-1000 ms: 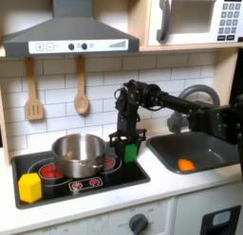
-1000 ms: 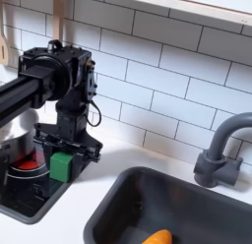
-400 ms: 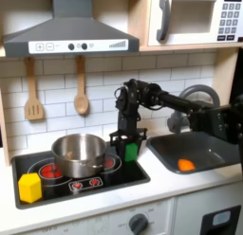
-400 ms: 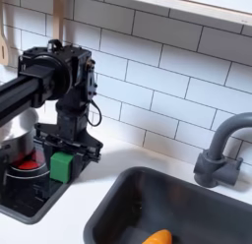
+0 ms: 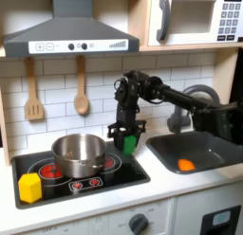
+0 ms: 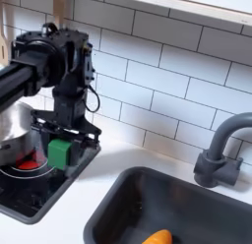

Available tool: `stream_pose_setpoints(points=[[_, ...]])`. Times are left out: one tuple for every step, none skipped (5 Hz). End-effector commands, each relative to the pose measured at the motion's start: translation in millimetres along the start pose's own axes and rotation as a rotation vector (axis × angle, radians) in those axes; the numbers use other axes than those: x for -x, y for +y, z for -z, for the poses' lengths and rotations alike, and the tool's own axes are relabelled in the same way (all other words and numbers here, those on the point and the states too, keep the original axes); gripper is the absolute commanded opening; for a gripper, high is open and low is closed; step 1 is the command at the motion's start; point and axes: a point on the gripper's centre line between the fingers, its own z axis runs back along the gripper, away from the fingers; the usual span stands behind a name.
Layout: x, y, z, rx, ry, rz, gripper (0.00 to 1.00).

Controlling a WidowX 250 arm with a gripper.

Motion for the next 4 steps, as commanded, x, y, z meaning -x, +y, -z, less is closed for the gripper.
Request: stream_pose_setpoints(points=[[6,10.9,-25.2,-0.008,-0.050,-0.009,0.00],[11,18.9,-46.3,-0.018,-0.087,-0.020,0.00],[13,29.7,-53.8,-0.020,-0.098,-0.058,0.00],[8,40.9,-59.1,-0.037,-0.112,-0.097,0.00]])
